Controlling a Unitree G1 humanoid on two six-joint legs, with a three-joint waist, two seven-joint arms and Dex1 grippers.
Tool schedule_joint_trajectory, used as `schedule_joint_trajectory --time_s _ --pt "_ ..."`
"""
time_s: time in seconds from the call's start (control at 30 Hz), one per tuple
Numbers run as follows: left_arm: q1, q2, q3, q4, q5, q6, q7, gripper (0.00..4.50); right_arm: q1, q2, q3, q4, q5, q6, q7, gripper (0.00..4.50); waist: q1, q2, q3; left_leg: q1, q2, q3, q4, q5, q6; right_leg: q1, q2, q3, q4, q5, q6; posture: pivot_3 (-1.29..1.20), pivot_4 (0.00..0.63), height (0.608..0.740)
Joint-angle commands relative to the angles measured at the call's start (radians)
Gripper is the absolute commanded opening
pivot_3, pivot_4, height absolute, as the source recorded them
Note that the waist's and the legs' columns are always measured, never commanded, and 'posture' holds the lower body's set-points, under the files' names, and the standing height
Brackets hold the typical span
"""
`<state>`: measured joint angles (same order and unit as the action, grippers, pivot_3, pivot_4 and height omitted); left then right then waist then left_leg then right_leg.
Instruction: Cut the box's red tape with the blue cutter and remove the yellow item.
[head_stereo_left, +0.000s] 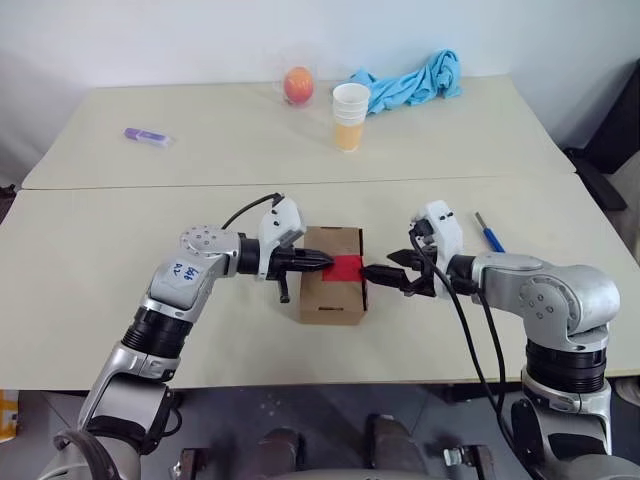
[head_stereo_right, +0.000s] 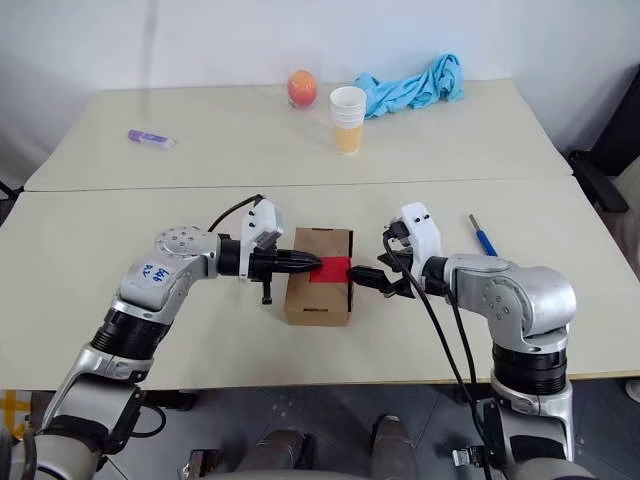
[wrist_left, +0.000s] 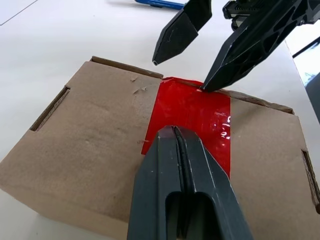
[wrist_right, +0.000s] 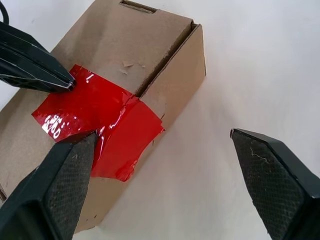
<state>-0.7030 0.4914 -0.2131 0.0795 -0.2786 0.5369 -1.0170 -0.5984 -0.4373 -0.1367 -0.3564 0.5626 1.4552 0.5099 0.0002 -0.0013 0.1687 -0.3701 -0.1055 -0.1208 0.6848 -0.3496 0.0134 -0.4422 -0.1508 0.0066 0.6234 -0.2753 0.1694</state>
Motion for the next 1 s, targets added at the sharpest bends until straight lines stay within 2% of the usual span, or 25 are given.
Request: schedule_joint_trajectory --time_s 0.03,0.37,0.5,0.7,0.83,1.0 --pt "0.028 0.010 -0.014 -0.010 0.020 0.012 0.008 0.00 0.024 -0.021 -0.019 0.018 -0.007 0.016 -0.028 4.42 0.000 0.000 0.000 0.000 0.000 0.000 0.000 0.000 0.000 0.000 0.000 0.000 0.000 0.000 0.000 0.00 0.150 0.740" --pt "0.030 0.006 -0.015 -0.020 0.020 0.024 0.015 0.00 0.008 -0.025 0.006 0.039 -0.003 0.027 -0.051 4.42 -0.002 0.000 0.000 0.000 0.000 0.000 0.000 0.000 0.000 0.000 0.000 0.000 0.000 0.000 0.000 0.00 0.150 0.740" --pt "0.030 0.007 -0.020 -0.023 0.024 0.025 0.015 0.00 -0.039 -0.014 0.056 0.053 -0.018 0.050 -0.075 4.42 -0.002 0.000 0.000 0.000 0.000 0.000 0.000 0.000 0.000 0.000 0.000 0.000 0.000 0.000 0.000 0.00 0.150 0.740" --pt "0.025 0.004 -0.029 -0.025 0.029 0.024 0.014 0.00 -0.127 -0.017 0.191 0.106 -0.121 -0.040 -0.157 4.42 -0.004 0.000 0.000 0.001 0.001 0.000 0.000 0.000 0.000 0.000 0.000 0.000 0.000 0.000 0.000 0.00 0.150 0.740" --pt "0.030 0.002 -0.030 -0.031 0.030 0.027 0.018 0.00 -0.156 -0.125 0.381 0.109 -0.271 -0.206 -0.177 4.42 -0.002 0.000 0.000 0.001 0.000 0.000 0.000 0.000 0.000 0.000 0.000 0.000 0.000 0.000 0.000 0.00 0.150 0.740" --pt "0.046 0.005 -0.032 -0.044 0.030 0.027 0.023 0.00 -0.124 -0.171 0.439 0.090 -0.291 -0.287 -0.124 4.42 0.000 -0.001 0.000 0.000 0.000 0.000 0.000 0.000 0.000 0.001 0.000 0.000 -0.001 0.000 0.000 0.00 0.150 0.740"
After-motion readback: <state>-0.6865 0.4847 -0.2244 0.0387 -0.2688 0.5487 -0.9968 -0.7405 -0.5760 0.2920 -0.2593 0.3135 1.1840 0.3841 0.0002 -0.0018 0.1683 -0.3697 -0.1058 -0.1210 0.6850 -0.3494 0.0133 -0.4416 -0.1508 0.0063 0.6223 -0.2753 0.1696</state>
